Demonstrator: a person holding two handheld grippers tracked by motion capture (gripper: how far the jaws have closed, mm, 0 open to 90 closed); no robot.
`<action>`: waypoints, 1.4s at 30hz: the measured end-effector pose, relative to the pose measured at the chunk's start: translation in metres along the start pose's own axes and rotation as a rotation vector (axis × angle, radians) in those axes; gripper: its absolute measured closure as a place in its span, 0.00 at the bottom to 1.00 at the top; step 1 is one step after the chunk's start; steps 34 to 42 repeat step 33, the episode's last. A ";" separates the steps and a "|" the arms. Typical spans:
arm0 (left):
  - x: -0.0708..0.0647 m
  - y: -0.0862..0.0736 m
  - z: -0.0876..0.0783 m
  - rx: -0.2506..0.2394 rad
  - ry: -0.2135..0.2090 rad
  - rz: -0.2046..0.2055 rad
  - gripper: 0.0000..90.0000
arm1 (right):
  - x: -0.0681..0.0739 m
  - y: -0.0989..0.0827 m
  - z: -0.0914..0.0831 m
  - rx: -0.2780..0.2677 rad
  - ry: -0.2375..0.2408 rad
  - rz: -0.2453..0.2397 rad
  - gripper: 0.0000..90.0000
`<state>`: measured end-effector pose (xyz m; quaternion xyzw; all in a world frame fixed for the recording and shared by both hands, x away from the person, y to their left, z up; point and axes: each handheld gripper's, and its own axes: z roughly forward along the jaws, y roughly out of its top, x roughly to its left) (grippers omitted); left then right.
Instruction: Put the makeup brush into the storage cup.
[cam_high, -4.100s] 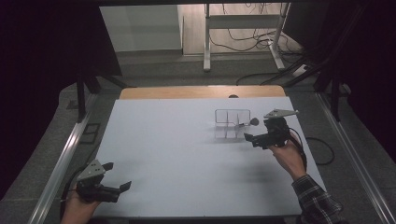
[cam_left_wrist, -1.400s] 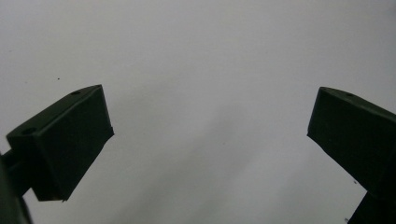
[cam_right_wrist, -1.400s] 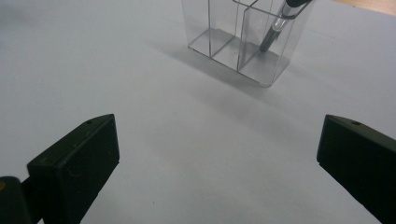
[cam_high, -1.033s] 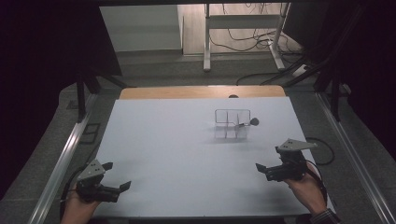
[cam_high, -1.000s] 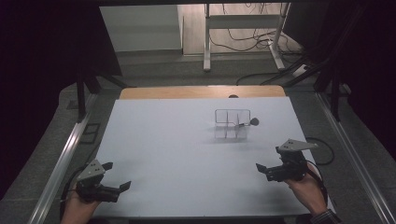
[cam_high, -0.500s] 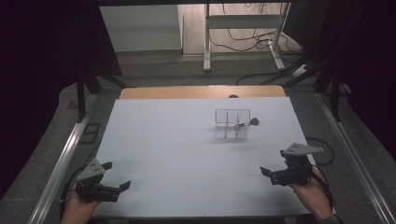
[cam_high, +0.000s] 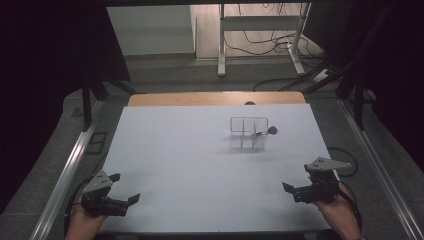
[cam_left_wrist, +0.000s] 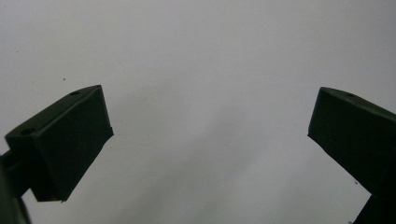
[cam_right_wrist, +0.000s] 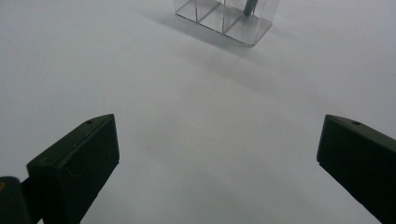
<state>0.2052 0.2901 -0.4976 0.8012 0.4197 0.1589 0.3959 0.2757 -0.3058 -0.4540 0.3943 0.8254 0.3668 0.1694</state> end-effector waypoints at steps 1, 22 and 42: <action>0.000 0.000 0.000 0.000 0.000 0.000 0.00 | 0.000 -0.001 -0.001 0.001 -0.003 0.001 0.00; 0.000 0.000 0.001 0.007 -0.005 0.004 0.00 | -0.004 -0.019 -0.015 0.031 -0.037 0.018 0.00; 0.000 0.001 0.002 0.007 -0.003 0.004 0.00 | -0.007 -0.024 -0.018 0.037 -0.042 0.027 0.00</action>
